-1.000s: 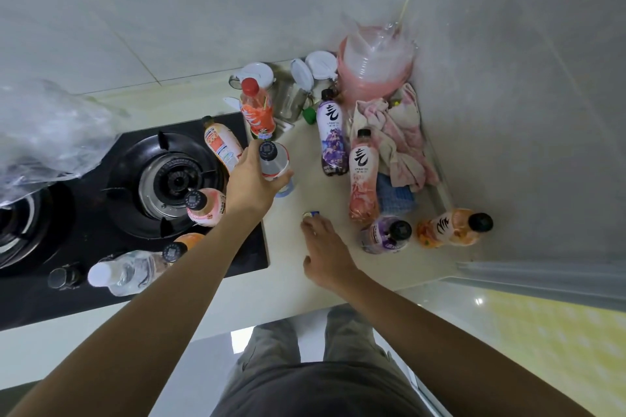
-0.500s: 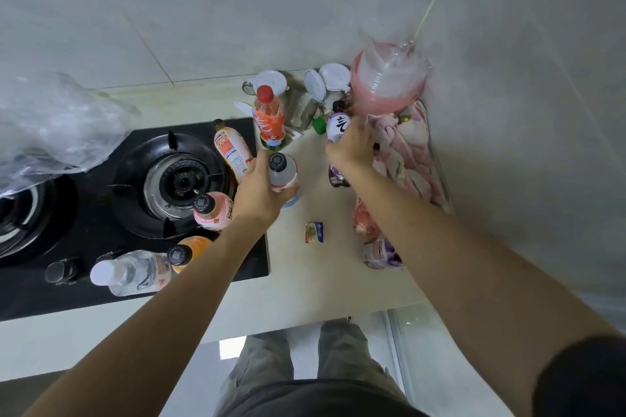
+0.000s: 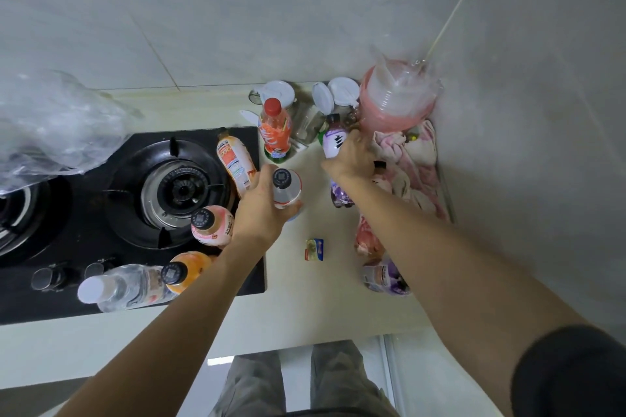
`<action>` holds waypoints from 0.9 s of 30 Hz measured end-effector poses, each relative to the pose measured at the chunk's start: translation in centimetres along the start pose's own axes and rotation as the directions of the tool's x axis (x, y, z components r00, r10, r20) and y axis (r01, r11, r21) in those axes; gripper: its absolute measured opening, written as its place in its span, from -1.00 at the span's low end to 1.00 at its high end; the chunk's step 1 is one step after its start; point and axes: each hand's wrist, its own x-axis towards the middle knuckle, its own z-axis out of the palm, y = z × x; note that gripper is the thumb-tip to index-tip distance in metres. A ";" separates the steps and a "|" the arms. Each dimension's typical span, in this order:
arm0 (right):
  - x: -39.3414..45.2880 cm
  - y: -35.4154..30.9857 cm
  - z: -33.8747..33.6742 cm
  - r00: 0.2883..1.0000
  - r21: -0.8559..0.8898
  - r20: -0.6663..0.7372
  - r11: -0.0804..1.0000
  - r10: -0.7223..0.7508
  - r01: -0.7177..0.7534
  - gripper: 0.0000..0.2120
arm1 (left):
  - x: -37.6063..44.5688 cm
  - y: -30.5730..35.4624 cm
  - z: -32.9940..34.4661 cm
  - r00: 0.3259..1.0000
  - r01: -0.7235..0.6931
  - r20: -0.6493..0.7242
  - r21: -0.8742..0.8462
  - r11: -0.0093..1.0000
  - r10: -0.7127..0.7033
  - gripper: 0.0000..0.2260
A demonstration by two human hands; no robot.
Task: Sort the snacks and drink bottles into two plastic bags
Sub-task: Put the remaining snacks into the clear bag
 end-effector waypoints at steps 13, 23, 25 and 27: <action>-7.7 1.6 0.6 0.924 0.275 -0.204 0.887 -0.323 0.370 -0.32 | -0.5 0.2 -0.3 1.000 -0.005 -0.014 -0.078 0.997 0.004 -0.55; -7.0 3.5 1.3 0.947 0.355 -0.109 0.878 -0.302 0.321 -0.29 | -0.7 -0.6 0.1 0.999 -0.018 -0.032 -0.101 0.995 0.015 -0.42; -7.3 4.3 1.6 0.956 0.353 -0.101 0.888 -0.276 0.293 -0.26 | -0.8 -1.0 0.3 0.999 -0.011 -0.039 -0.104 0.995 0.007 -0.34; -8.2 5.2 2.2 0.959 0.372 -0.135 0.884 -0.249 0.282 -0.28 | -1.2 -1.4 0.4 0.999 0.003 -0.040 -0.093 0.996 -0.007 -0.27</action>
